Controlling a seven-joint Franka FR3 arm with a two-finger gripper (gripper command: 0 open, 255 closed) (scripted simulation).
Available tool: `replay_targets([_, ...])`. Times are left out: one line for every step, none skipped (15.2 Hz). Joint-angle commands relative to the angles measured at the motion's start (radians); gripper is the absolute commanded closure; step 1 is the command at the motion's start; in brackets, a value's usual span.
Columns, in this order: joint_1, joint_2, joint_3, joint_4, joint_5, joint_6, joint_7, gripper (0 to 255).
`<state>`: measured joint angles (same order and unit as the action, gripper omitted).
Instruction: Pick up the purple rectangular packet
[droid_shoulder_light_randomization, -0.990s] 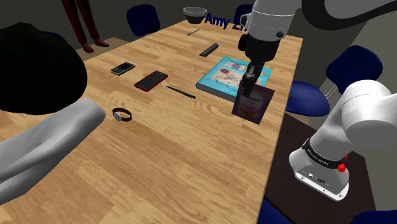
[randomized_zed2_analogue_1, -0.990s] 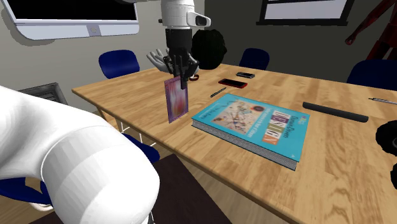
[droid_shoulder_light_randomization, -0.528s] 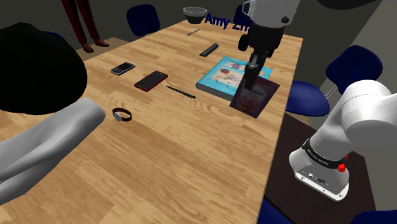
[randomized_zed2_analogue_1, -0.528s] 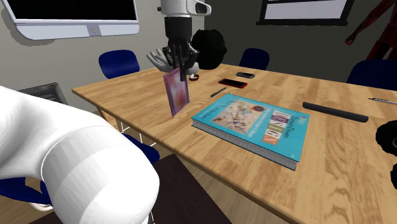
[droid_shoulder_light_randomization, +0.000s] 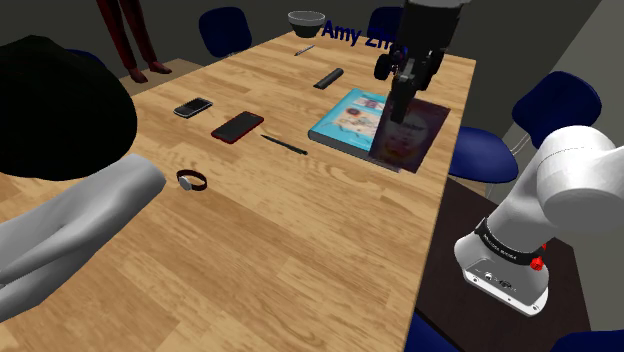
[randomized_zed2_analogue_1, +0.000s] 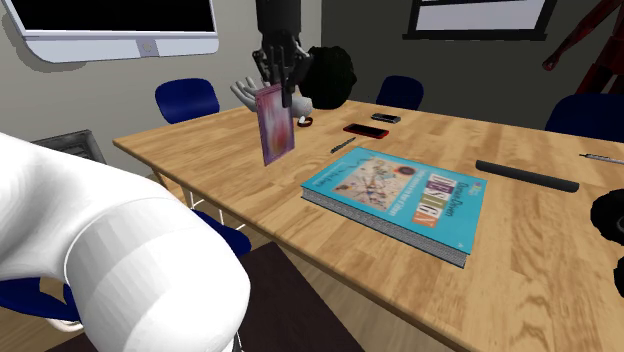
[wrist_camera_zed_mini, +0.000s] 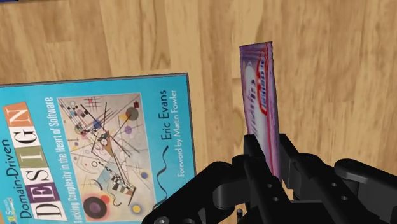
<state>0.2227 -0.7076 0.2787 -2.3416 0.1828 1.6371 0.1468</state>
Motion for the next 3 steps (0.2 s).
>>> replay_targets([-0.002, 0.003, -0.004, 0.029, -0.003, -0.027, 0.001, 255])
replay_targets([-0.002, 0.003, -0.004, 0.031, -0.004, -0.029, 0.001, 255])
replay_targets([-0.002, 0.003, -0.004, 0.031, -0.004, -0.029, 0.001, 255])
